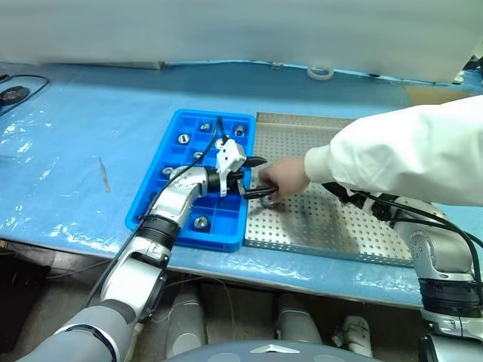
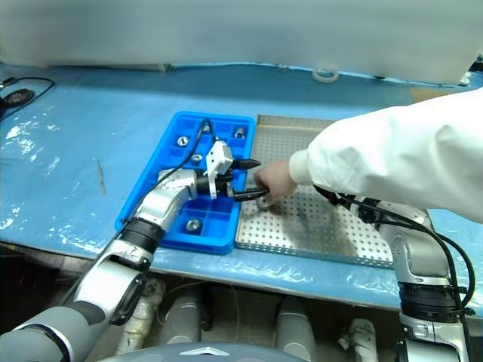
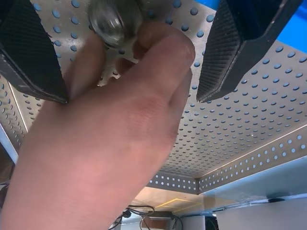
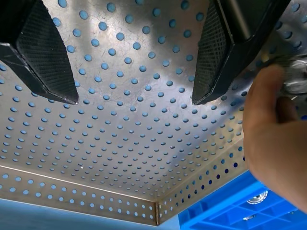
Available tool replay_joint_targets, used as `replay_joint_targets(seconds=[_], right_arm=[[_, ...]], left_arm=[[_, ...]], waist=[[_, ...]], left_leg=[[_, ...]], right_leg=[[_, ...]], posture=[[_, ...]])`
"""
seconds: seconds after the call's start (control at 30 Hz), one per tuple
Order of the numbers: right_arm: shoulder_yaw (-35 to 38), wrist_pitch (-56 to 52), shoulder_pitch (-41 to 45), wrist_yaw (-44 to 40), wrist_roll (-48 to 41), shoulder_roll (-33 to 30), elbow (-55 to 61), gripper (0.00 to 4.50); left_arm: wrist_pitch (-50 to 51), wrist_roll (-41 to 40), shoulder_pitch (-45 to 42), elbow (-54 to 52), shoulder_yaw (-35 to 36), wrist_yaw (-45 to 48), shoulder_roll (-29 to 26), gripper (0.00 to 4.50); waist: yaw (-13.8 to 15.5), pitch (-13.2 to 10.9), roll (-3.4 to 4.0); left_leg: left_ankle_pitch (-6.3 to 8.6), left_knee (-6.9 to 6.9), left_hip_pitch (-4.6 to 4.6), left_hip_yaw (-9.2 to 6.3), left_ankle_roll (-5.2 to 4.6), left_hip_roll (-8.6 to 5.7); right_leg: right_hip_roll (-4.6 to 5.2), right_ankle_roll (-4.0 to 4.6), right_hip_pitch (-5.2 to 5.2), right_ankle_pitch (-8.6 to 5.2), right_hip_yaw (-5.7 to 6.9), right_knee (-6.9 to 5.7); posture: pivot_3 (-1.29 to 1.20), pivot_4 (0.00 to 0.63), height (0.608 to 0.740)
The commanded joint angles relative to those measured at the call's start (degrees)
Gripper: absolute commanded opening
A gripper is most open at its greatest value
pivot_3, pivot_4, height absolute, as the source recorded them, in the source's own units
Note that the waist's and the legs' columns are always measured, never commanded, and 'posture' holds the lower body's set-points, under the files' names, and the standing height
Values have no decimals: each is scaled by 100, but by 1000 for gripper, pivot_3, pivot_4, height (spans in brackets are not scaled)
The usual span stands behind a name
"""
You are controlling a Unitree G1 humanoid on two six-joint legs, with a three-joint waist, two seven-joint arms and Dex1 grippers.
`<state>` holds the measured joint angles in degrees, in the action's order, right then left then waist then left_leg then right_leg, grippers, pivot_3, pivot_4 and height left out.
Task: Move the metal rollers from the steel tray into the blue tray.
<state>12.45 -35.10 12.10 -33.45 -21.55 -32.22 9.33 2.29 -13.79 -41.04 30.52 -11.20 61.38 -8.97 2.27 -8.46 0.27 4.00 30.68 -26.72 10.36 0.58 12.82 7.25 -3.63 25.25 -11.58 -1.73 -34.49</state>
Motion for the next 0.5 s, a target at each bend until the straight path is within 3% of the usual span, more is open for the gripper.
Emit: replay_joint_targets(seconds=[0.03, 0.5], right_arm=[[23, 231, 184, -20, -41, 5, 120, 3954], [-471, 144, 341, -460, -421, 361, 248, 3954]], left_arm=[[-101, -21, -74, -191, 66, 76, 4, 4500], [109, -52, 152, -544, 238, -26, -325, 4500]], waist=[[-5, 0, 0], [3, 0, 0]], left_leg=[[0, -1, 0, 0, 0, 0], [0, -1, 1, 0, 0, 3]], right_leg=[[0, 16, 1, 10, 0, 0], [-2, -2, 2, -1, 1, -2]], posture=[[-287, 150, 740], [-202, 150, 740]])
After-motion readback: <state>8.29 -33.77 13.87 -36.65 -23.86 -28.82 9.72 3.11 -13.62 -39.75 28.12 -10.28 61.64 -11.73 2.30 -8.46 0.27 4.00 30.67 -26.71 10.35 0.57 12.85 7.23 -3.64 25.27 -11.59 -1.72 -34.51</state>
